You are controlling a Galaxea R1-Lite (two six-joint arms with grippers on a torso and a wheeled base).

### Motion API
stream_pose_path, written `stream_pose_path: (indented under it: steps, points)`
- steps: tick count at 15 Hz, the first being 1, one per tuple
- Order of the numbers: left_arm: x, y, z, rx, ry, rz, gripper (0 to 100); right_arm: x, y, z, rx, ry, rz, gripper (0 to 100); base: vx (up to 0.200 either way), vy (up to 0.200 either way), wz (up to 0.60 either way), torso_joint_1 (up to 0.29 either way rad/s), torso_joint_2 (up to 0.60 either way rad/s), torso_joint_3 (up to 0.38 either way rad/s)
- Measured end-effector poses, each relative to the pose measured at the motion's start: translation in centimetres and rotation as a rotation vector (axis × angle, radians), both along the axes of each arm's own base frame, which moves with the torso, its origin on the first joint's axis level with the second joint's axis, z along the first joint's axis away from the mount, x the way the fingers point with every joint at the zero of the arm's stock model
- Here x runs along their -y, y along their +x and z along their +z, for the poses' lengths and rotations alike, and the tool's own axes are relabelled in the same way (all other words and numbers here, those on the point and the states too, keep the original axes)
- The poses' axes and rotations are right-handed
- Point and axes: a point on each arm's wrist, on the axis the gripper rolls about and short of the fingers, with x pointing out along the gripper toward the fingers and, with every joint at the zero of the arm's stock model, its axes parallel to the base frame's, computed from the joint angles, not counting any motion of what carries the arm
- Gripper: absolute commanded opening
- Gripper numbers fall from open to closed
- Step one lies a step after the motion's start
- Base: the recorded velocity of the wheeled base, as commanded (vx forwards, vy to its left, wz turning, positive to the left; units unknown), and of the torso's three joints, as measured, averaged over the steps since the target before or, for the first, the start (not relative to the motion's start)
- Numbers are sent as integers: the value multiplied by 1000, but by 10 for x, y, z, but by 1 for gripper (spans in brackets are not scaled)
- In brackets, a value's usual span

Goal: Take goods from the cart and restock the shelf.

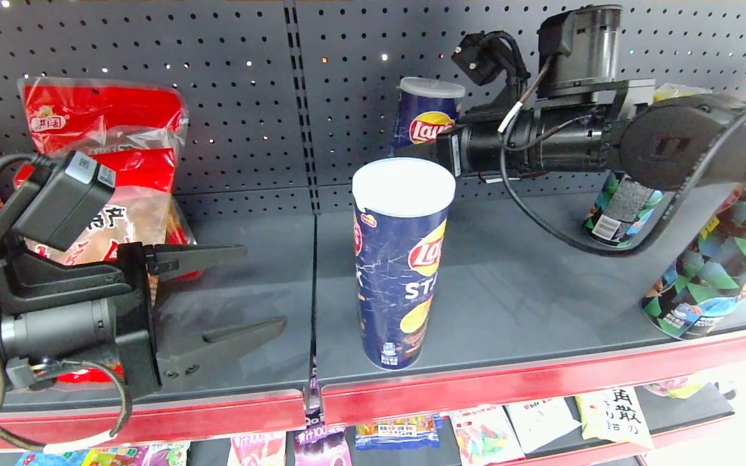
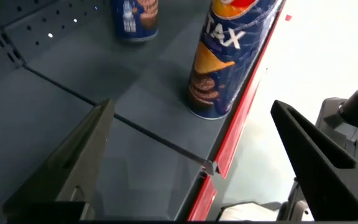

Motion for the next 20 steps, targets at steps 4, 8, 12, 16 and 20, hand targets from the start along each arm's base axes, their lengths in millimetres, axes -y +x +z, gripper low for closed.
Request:
stream_pose_path:
  steps: [4,8,12,16,20]
  points:
    - [-1,-1,1,6,-2,8,100,-11,14,-11,-12,-7,16,0,0,0,0,0,0,0]
    - [-1,-2,1,7,-2,7,100,-12,18,-17,-22,-13,15,0,0,0,0,0,0,0]
    - [-1,-2,1,4,-2,8,100,-10,18,-18,-15,-28,10,0,0,0,0,0,0,0]
    - [-1,-2,1,4,-2,7,100,-7,14,-16,-14,-43,0,0,0,0,0,0,0,0]
    - [-1,-2,0,2,-1,5,100,-2,7,-13,-24,-51,-15,0,0,0,0,0,0,0]
